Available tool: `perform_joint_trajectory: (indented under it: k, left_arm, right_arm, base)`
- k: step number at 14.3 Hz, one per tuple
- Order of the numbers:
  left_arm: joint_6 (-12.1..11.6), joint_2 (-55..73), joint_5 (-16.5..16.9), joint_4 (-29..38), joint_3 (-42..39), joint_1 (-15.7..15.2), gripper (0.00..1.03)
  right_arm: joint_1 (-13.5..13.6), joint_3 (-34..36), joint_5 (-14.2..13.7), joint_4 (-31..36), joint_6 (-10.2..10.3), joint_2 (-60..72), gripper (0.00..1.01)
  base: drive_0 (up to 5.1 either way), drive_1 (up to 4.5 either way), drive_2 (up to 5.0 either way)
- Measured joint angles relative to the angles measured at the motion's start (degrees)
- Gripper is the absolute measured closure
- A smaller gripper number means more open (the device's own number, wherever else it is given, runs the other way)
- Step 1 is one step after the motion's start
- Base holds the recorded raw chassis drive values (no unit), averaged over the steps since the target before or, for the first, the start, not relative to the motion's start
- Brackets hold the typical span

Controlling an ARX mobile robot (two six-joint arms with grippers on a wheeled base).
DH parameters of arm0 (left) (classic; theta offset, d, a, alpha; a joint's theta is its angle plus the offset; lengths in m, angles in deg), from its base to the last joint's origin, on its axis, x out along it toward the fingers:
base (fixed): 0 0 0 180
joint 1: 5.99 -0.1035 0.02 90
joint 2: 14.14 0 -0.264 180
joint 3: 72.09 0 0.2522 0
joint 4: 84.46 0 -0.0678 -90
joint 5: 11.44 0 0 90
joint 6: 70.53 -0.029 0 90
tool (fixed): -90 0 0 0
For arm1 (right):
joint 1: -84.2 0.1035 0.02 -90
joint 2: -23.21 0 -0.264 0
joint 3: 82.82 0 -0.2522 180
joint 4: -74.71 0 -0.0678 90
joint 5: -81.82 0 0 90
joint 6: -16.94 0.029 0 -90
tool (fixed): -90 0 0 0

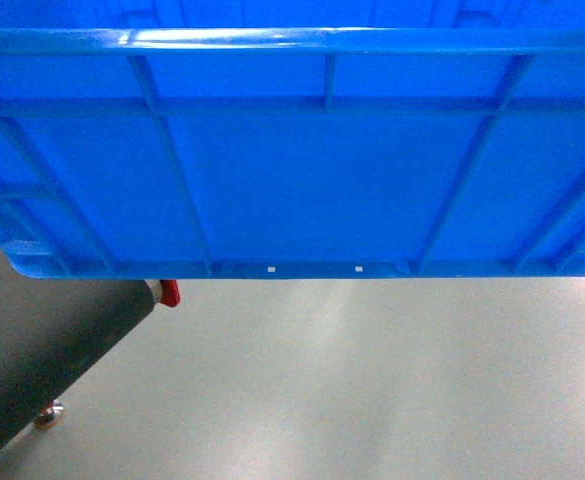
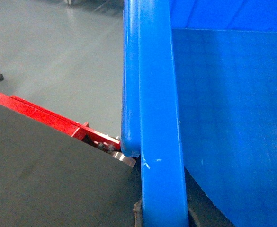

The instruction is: Place box next to blue box on left shelf

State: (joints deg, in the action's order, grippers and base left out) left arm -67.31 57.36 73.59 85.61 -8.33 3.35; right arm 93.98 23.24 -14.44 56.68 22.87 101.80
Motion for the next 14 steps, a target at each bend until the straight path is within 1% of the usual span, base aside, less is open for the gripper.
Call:
perform_joint_trajectory:
  k: [14]
  left_arm:
    - [0.0, 0.0, 0.0, 0.0, 0.0, 0.0, 0.97]
  right_arm:
    - [0.0, 0.0, 0.0, 0.0, 0.0, 0.0, 0.83]
  base:
    - [-1.7, -1.67, -1.7]
